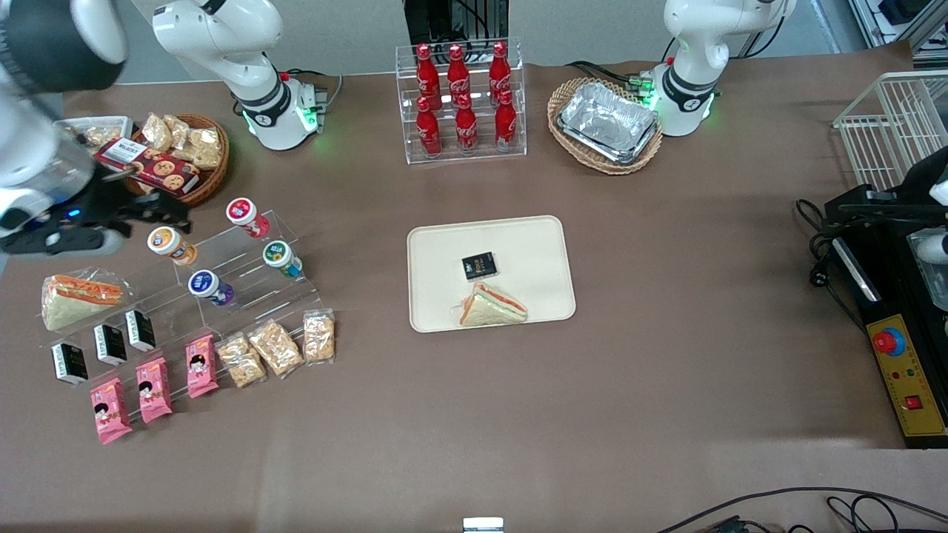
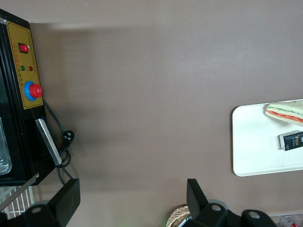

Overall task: Place green gum on tray
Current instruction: 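Move the right gripper toward the small green-capped bottle on the rack, then lower the right gripper and close it around the green-capped bottle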

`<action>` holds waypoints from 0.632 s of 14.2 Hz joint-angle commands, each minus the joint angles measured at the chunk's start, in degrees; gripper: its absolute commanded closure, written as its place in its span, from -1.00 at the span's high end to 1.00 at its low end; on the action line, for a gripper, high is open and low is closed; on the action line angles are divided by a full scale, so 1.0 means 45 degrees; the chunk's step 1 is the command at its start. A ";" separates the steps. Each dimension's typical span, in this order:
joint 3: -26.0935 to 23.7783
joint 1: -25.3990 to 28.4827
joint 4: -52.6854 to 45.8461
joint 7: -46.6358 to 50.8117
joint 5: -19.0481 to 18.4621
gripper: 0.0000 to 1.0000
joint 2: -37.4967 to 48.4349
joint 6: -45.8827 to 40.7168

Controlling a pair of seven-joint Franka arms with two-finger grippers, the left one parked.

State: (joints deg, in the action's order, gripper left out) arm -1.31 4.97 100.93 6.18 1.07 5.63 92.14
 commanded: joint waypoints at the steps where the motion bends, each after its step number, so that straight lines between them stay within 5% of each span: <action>1: 0.0036 0.1587 0.2861 0.1535 0.0016 1.00 0.2145 0.1301; 9: 0.0153 0.1747 0.5653 0.1361 -0.0023 1.00 0.2460 0.4010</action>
State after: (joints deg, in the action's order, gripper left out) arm -0.92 13.18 118.89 13.02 1.05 15.18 102.44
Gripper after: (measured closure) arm 0.000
